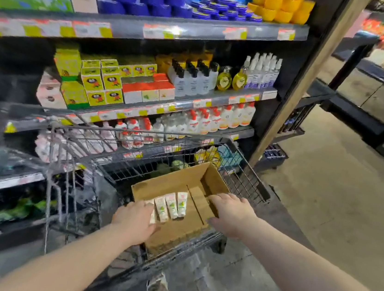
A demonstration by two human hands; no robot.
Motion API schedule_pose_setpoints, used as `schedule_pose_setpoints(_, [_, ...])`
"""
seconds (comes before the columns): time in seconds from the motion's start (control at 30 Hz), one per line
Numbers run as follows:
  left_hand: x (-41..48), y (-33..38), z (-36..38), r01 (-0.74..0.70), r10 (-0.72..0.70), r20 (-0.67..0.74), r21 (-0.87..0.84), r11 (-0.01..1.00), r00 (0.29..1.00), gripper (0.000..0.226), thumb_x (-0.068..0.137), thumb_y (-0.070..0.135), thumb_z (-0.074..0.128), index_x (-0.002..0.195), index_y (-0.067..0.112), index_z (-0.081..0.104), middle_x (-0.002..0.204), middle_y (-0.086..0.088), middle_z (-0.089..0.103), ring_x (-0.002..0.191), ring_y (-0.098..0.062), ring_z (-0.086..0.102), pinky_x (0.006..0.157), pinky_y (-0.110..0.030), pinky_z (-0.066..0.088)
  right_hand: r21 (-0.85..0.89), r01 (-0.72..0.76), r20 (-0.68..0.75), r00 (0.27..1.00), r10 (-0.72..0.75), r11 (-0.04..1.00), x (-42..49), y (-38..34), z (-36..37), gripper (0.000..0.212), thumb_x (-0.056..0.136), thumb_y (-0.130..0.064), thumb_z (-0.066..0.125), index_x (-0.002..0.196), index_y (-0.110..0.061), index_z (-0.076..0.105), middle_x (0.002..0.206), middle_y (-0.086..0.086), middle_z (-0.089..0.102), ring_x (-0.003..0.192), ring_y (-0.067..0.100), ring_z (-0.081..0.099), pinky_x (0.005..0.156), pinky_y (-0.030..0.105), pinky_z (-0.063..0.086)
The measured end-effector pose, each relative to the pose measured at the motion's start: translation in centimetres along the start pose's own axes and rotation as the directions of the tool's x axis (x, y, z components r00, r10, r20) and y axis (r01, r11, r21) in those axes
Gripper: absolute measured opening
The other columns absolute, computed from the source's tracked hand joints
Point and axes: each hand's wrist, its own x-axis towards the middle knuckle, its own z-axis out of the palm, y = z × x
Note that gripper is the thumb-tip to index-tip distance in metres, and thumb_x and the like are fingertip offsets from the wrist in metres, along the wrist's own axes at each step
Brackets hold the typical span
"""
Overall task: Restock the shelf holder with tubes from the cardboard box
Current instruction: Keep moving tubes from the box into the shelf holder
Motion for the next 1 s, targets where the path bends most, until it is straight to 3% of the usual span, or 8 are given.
schedule_pose_setpoints(0.3, [10.7,0.3,0.7,0.073,-0.051,0.184,-0.114,0.991,0.982,0.060,0.089,0.055,0.043,0.136,0.018,0.037,0.138,-0.005,0.045,0.123,-0.027,0.048,0.094,-0.040,0.045,-0.106,-0.018,0.126,0.992,0.031,0.994,10.5,4.1,-0.9,0.054,0.092,-0.049,0.045,0.141,-0.029,0.035,0.144,0.002,0.044,0.134,0.026,0.037,0.110,0.045,0.026])
schedule_pose_setpoints(0.53, [17.2,0.0,3.0,0.098,-0.034,0.332,-0.177,0.979,0.943,0.059,0.092,0.052,0.042,0.140,0.018,0.032,0.143,-0.008,0.038,0.127,-0.028,0.043,0.095,-0.040,0.043,-0.095,0.023,0.249,0.969,0.001,0.995,18.5,4.3,2.3,0.045,0.092,-0.041,0.047,0.135,-0.025,0.043,0.137,0.004,0.048,0.128,0.028,0.042,0.105,0.046,0.033])
schedule_pose_setpoints(0.73, [22.4,-0.5,7.0,0.176,-0.054,0.398,-0.276,0.945,0.916,0.055,0.092,0.049,0.044,0.137,0.018,0.037,0.133,-0.006,0.045,0.117,-0.026,0.049,0.087,-0.035,0.046,-0.032,0.052,0.341,0.939,-0.039,0.998,26.0,4.0,6.5,0.050,0.094,-0.041,0.048,0.140,-0.025,0.039,0.136,0.005,0.049,0.124,0.028,0.047,0.098,0.042,0.042])
schedule_pose_setpoints(0.87, [26.2,-0.2,10.8,0.281,-0.100,0.469,-0.334,0.900,0.878,0.057,0.092,0.049,0.044,0.139,0.019,0.032,0.139,-0.008,0.041,0.119,-0.027,0.049,0.093,-0.038,0.045,0.053,0.023,0.412,0.910,-0.043,0.998,30.8,4.3,10.8,0.050,0.095,-0.039,0.048,0.141,-0.024,0.037,0.137,0.006,0.048,0.122,0.027,0.050,0.093,0.039,0.046])
schedule_pose_setpoints(1.0, [29.7,0.9,15.2,0.384,-0.139,0.511,-0.411,0.827,0.848,0.061,0.092,0.046,0.047,0.144,0.019,0.027,0.148,-0.007,0.033,0.131,-0.028,0.040,0.105,-0.040,0.038,0.080,-0.009,0.485,0.874,-0.031,0.997,34.6,4.5,15.3,0.056,0.095,-0.038,0.049,0.144,-0.019,0.031,0.139,0.009,0.046,0.126,0.032,0.045,0.098,0.041,0.047])
